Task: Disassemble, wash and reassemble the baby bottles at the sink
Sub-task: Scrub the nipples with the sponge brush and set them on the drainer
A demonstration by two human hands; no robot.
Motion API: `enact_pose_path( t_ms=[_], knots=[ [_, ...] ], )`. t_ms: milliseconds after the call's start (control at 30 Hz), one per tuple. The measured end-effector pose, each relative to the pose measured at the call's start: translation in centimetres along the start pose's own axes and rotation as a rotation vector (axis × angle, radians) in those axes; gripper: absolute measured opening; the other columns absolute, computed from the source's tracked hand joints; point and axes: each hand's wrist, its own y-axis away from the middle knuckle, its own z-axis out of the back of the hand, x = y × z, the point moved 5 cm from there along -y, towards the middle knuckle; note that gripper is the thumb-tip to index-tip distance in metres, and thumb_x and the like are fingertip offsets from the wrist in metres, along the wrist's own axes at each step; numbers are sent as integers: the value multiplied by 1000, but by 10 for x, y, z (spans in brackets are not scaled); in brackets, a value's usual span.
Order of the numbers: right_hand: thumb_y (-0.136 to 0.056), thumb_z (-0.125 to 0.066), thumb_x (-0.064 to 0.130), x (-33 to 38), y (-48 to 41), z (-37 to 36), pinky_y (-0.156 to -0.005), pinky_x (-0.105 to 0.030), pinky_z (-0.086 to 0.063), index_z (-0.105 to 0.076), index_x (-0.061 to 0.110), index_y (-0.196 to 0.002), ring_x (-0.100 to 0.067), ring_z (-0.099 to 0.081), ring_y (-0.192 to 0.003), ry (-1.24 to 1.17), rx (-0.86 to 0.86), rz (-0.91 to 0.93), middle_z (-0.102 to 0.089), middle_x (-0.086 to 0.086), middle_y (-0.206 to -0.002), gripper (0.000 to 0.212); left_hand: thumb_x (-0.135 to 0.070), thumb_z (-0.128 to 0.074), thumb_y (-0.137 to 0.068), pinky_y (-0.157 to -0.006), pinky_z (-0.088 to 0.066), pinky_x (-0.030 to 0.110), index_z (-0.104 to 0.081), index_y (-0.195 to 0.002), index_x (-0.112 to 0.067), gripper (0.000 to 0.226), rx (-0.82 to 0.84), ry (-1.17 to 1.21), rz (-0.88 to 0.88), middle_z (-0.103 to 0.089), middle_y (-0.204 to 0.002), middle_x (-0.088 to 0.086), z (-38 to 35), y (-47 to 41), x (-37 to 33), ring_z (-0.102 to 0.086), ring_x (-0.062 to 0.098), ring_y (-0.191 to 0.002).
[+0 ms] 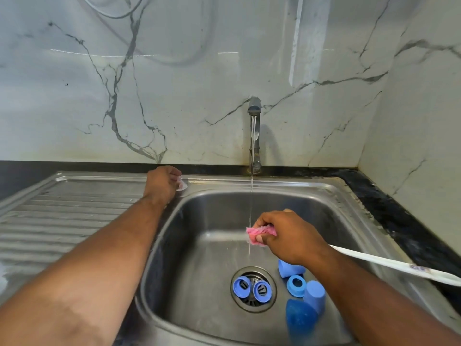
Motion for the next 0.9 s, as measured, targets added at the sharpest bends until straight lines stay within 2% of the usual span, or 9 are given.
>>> enact_pose_path(
  t_ms=[133, 233, 333, 433, 567, 667, 767, 833, 900],
  knots=[
    [-95, -65, 37, 0, 0, 0, -82, -29, -50, -58, 46, -100, -6, -52, -95, 2, -2, 0, -59, 15, -105, 13, 5, -79, -80, -80, -49, 18, -73, -106, -3, 28, 6, 34, 18, -74, -95, 9, -4, -1, 7, -68, 17, -86],
    [-95, -65, 37, 0, 0, 0, -82, -29, -48, -62, 43, -107, -6, -50, -99, -7, 4, 0, -59, 15, -105, 14, 3, -80, -81, -91, -55, 28, -73, -106, -5, 27, -7, 32, 31, -75, -98, 11, -8, -2, 11, -72, 22, -93],
    [-95, -65, 36, 0, -1, 0, -83, -31, -49, -63, 41, -109, -6, -49, -101, -1, 7, 0, -60, 17, -102, 15, -2, -78, -85, -93, -52, 25, -72, -111, -2, 27, -10, 1, 34, -75, -103, 14, -9, -2, 7, -71, 24, -97],
    [-94, -66, 36, -1, -2, 0, -82, -32, -49, -64, 41, -109, -7, -49, -101, -2, 2, -11, -62, 15, -104, 16, -7, -83, -82, -103, -50, 30, -64, -126, 0, 49, -20, -31, 18, -70, -119, 14, -5, 1, -3, -67, 26, -108],
    [-94, -67, 37, -2, 0, 5, -84, -34, -50, -65, 40, -111, -9, -50, -105, 8, -6, -46, -63, 15, -105, 18, -7, -80, -85, -92, -44, 19, -60, -131, -5, 50, -64, -49, -39, -68, -122, 11, 1, 18, -29, -65, 20, -107],
    [-94, -65, 32, -8, 3, 17, -77, -33, -48, -64, 42, -106, -9, -50, -103, 6, -70, -134, -63, 12, -105, 16, -9, -80, -84, -83, -48, 17, -67, -116, -10, 35, -43, 46, -78, -72, -103, 4, -13, 45, -55, -68, 19, -95],
    [-92, -67, 26, -18, 6, 30, -72, -31, -43, -64, 41, -108, -13, -52, -98, 8, -148, -228, -62, 8, -105, 22, -11, -82, -83, -62, -45, 5, -71, -104, -15, 24, 299, 18, -44, -73, -91, 1, -58, 81, -73, -69, 14, -85],
    [-92, -68, 26, -24, 8, 34, -72, -30, -43, -65, 39, -111, -14, -54, -96, 4, -190, -264, -63, 6, -106, 23, -19, -85, -81, -72, -47, 8, -74, -108, -19, 29, 635, -183, -120, -72, -98, -4, -96, 108, -81, -67, 10, -92],
    [-92, -68, 27, -26, 9, 34, -72, -30, -43, -66, 38, -111, -15, -54, -95, -8, -205, -277, -62, 5, -105, 22, -28, -83, -83, -93, -49, 22, -71, -119, -26, 38, 894, -458, -238, -69, -114, -7, -126, 128, -84, -64, 12, -108]
  ],
)
